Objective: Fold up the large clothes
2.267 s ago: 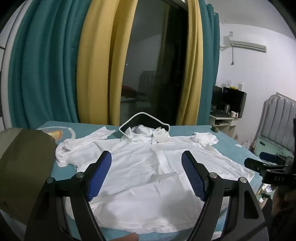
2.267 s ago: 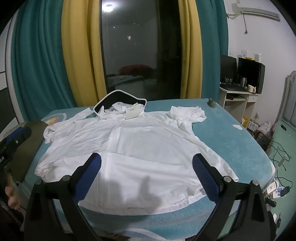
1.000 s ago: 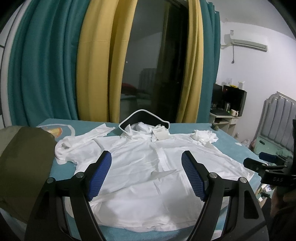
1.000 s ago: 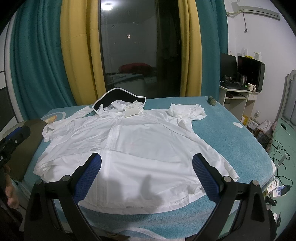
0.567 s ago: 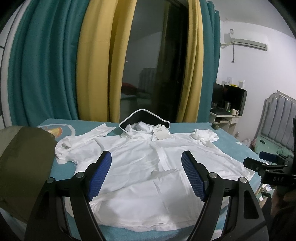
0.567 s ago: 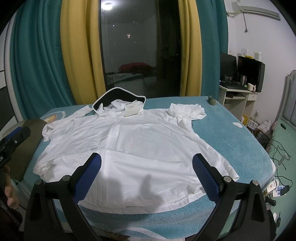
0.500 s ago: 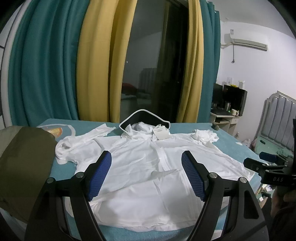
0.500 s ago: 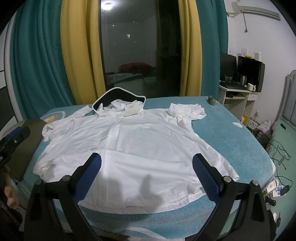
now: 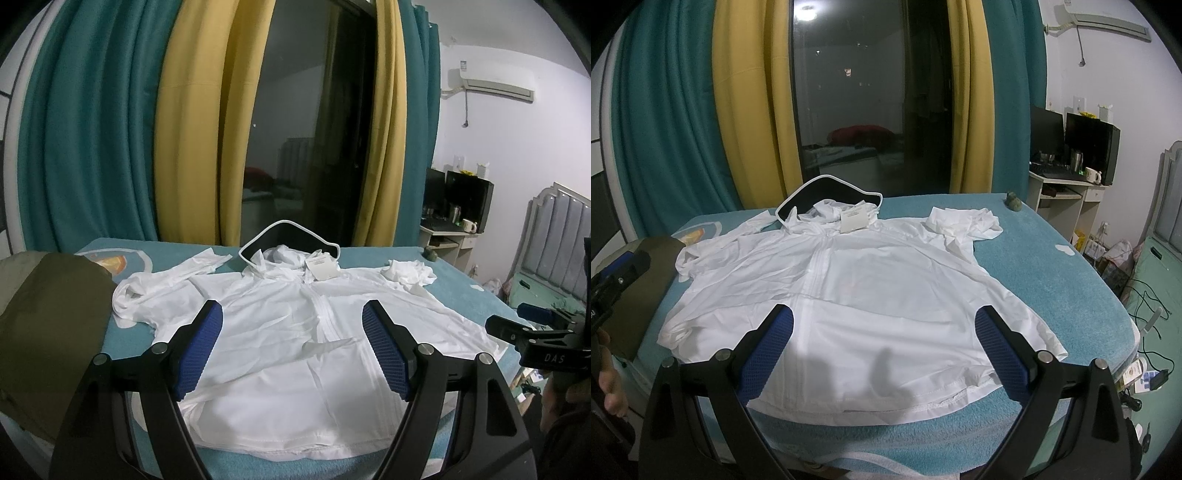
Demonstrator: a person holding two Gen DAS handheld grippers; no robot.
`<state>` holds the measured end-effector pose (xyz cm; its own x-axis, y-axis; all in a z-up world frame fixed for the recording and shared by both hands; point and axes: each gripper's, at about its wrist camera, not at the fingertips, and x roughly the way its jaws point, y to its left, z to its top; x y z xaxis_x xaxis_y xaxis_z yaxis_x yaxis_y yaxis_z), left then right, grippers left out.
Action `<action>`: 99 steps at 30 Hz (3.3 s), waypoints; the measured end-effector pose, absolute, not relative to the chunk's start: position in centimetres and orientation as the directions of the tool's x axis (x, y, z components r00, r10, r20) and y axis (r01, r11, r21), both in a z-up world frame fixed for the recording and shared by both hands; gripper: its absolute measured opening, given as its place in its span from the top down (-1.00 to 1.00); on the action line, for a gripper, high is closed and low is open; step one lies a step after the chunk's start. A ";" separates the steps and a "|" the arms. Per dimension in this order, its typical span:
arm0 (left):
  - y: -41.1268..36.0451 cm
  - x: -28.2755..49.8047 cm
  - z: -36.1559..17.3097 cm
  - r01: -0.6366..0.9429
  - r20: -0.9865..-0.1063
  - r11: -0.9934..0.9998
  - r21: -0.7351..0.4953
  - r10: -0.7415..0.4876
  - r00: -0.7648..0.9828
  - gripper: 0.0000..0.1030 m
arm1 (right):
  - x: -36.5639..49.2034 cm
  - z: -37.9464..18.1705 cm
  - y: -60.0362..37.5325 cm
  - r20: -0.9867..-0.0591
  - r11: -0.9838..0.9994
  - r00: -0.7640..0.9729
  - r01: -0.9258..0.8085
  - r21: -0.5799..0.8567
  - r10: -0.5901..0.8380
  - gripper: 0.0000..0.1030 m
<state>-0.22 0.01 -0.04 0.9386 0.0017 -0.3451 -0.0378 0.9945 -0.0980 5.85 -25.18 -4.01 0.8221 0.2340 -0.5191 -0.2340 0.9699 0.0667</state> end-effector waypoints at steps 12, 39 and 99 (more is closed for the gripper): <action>0.0 -0.3 -0.1 -0.039 -0.345 0.994 -0.100 0.002 0.939 -0.57 | 5.9 -4.0 -25.2 -0.520 0.970 0.822 -0.234 0.066 0.234 -0.90; 1.3 3.4 -0.3 -0.046 -0.376 0.995 -0.086 0.011 0.927 -0.57 | 11.2 -4.9 -28.5 -0.552 0.983 0.814 -0.174 0.065 0.181 -0.90; 12.9 13.7 -3.3 -0.228 -0.500 0.960 -0.162 0.119 0.858 -0.57 | 34.6 3.4 -20.1 -0.583 0.864 0.727 -0.496 -0.082 0.362 0.94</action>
